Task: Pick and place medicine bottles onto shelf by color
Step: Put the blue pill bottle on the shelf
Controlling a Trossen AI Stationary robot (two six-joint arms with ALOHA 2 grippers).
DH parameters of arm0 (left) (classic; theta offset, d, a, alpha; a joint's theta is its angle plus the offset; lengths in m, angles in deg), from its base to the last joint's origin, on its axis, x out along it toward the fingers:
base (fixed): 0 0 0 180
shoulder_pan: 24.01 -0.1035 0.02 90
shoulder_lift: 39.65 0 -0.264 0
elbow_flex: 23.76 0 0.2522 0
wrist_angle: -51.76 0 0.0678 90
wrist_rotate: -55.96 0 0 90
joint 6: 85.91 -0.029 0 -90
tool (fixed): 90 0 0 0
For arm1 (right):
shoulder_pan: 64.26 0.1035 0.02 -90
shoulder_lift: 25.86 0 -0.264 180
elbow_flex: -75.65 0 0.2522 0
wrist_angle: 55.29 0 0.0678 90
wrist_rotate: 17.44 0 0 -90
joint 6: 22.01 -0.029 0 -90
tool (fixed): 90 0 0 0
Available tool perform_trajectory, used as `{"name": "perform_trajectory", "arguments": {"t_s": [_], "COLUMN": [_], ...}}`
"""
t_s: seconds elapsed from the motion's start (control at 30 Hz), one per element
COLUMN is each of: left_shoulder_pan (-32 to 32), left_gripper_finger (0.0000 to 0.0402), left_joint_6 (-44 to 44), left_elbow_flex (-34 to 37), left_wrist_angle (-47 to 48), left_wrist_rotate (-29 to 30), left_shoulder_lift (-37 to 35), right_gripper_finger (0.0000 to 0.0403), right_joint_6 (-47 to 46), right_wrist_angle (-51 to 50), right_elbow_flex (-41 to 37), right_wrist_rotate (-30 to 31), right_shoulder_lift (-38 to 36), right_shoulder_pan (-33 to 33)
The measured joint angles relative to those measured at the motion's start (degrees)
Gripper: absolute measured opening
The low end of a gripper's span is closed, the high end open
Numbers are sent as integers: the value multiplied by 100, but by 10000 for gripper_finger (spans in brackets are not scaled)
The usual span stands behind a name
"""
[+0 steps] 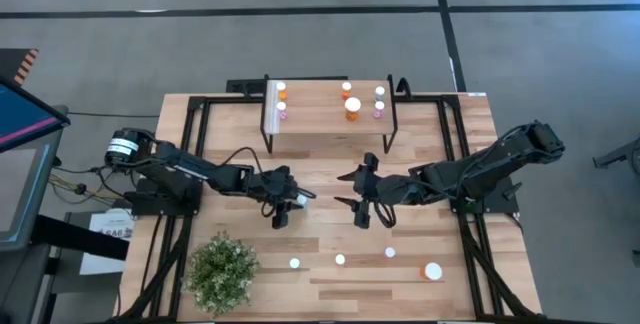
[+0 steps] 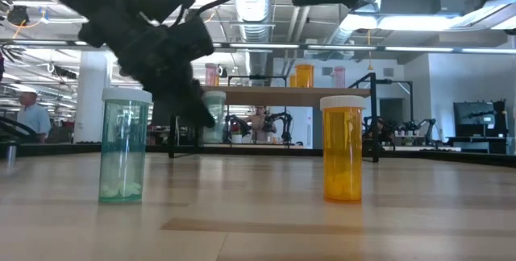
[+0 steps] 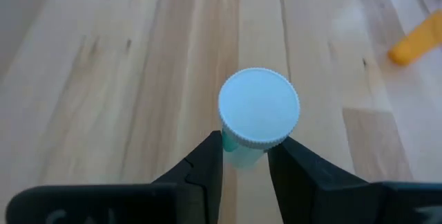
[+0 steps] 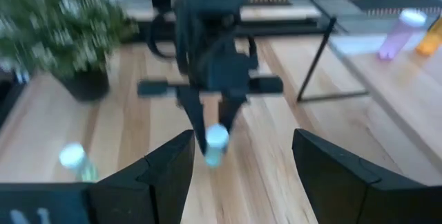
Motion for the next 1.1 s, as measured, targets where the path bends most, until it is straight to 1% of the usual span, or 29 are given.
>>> {"name": "perform_trajectory", "arguments": {"t_s": [0.07, 0.17, 0.27, 0.37, 0.43, 0.6, 0.63, 0.73, 0.8, 0.9, 1.1], "left_shoulder_pan": [-4, -2, 20, 57, 85, 122, 123, 123, 123, 123, 123], "left_gripper_finger": [87, 87, 87, 87, 87, 87, 87, 87, 87, 87, 87], "left_joint_6": [1, -57, -176, -314, -387, -417, -435, -455, -455, -455, -455], "left_elbow_flex": [-208, -526, -782, -932, -991, -1071, -1071, -1071, -1071, -1077, -1078], "left_wrist_angle": [204, 502, 647, 724, 777, 769, 755, 749, 738, 702, 703], "left_wrist_rotate": [42, 93, 96, 103, 95, 89, 89, 89, 87, 85, 85], "left_shoulder_lift": [0, 0, -2, -6, -7, -7, -7, -7, -7, -7, -7], "right_gripper_finger": [265, 265, 266, 266, 266, 266, 266, 266, 266, 266, 266], "right_joint_6": [2, 1, 2, -3, -46, -147, -149, -147, -201, -283, -389], "right_wrist_angle": [217, 421, 479, 643, 518, 670, 836, 954, 1339, 1468, 1682], "right_elbow_flex": [2, 3, -4, 17, -9, -7, 7, -19, 23, -4, 16], "right_wrist_rotate": [-48, -337, -607, -627, -711, -1048, -1135, -1510, -1843, -2230, -2461], "right_shoulder_lift": [0, 30, 206, 478, 596, 782, 869, 988, 1158, 1358, 1629], "right_shoulder_pan": [-14, -100, -197, -280, -352, -581, -621, -739, -808, -902, -1050]}}
